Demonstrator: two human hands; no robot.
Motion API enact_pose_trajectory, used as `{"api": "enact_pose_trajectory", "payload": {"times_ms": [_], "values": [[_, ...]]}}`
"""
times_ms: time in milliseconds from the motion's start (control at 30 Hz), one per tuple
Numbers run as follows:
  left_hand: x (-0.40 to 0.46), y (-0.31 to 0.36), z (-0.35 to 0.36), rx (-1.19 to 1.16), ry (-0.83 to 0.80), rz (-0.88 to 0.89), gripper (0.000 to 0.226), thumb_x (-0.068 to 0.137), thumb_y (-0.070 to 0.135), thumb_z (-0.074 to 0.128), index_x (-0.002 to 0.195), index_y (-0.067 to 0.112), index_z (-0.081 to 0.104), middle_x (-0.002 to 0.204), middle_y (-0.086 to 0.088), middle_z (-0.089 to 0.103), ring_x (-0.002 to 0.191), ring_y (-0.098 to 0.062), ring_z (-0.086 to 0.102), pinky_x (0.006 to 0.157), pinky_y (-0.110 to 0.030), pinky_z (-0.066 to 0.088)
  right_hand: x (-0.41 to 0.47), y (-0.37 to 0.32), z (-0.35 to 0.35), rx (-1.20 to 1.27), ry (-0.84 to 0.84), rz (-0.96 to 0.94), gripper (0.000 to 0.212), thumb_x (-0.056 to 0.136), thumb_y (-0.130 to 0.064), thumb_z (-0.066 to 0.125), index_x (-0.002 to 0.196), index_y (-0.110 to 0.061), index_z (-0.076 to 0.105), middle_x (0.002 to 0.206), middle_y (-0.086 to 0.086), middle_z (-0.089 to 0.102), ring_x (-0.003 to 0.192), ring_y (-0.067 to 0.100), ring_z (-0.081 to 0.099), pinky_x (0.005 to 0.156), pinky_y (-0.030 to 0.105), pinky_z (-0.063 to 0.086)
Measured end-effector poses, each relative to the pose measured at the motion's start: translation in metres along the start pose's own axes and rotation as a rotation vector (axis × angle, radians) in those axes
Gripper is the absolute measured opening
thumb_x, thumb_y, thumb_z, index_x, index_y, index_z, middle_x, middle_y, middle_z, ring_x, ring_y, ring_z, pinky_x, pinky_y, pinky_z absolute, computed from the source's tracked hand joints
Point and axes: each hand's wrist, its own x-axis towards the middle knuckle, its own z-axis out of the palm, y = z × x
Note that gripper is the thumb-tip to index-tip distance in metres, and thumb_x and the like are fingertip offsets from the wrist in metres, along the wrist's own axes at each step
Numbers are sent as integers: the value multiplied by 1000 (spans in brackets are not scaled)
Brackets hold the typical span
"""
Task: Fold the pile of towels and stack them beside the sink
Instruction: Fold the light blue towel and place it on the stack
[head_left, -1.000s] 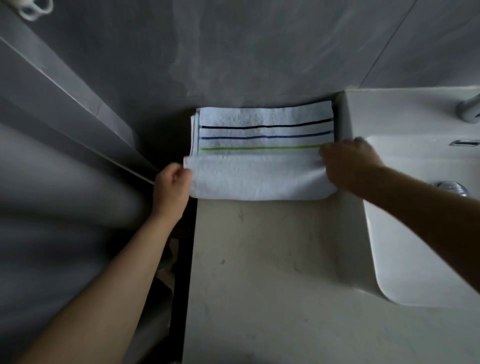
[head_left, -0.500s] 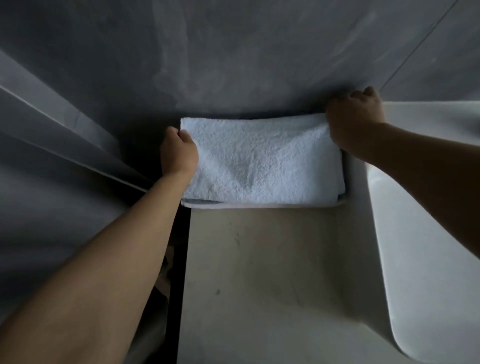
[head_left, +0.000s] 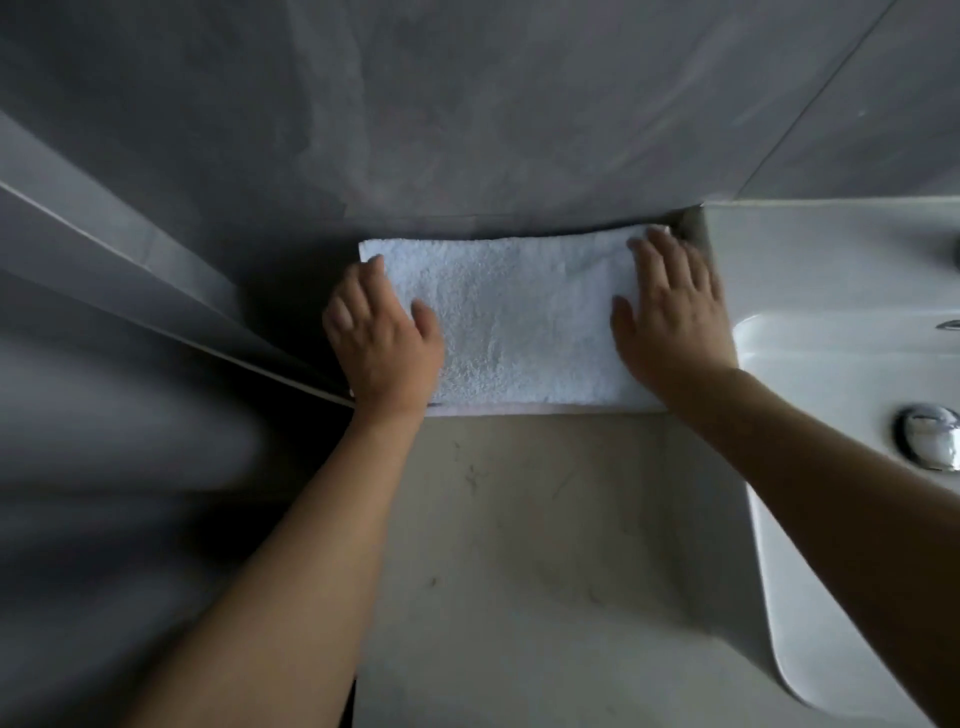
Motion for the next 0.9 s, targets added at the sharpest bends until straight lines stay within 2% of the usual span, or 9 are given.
{"api": "enact_pose_trajectory", "payload": {"times_ms": [67,133,200,300,500,700,900], "values": [[-24,14,-10,-53,-29,178,56,91,21,54,143,0,46,144,-19,49,136,-37,43,117,-53,23,-28,-6,-7,53,5,-63,57,94,-23,53,145,-4,38,153,16,35,141,33,32,120,43,16],[-49,28,-19,-124,-56,300,51,96,16,54,142,-4,46,145,-21,50,138,-38,43,117,-57,26,-54,-9,-16,113,21,-93,54,92,-18,57,142,-2,43,149,17,40,137,34,37,118,44,21],[-75,42,-30,-199,-76,363,47,98,13,54,140,-7,47,143,-23,50,137,-39,44,114,-57,31,-77,-7,-27,154,30,-112,52,92,-16,57,140,-2,45,147,18,42,136,35,39,117,46,24],[-110,64,-44,-274,-136,425,45,100,12,53,140,-6,47,143,-22,49,137,-37,44,115,-54,31,-111,7,-44,174,50,-112,51,90,-11,57,138,-1,47,145,18,44,134,35,41,116,44,25],[-171,116,-53,-301,-189,495,42,98,10,56,137,-7,51,138,-23,53,133,-38,48,115,-52,33,-171,62,-75,193,80,-48,48,89,-8,58,135,1,49,145,18,44,135,35,40,116,45,25],[-236,201,-54,-325,-178,509,42,95,9,59,132,-9,54,134,-27,55,127,-42,52,109,-53,40,-233,149,-105,244,103,18,48,90,-8,58,136,-1,49,146,15,44,137,32,39,115,44,27],[-307,286,-60,-343,-208,520,43,97,12,55,136,-7,51,138,-23,53,132,-39,47,115,-52,31,-283,238,-139,237,94,45,48,89,-10,58,135,0,48,144,16,45,133,34,41,113,44,29]]}}
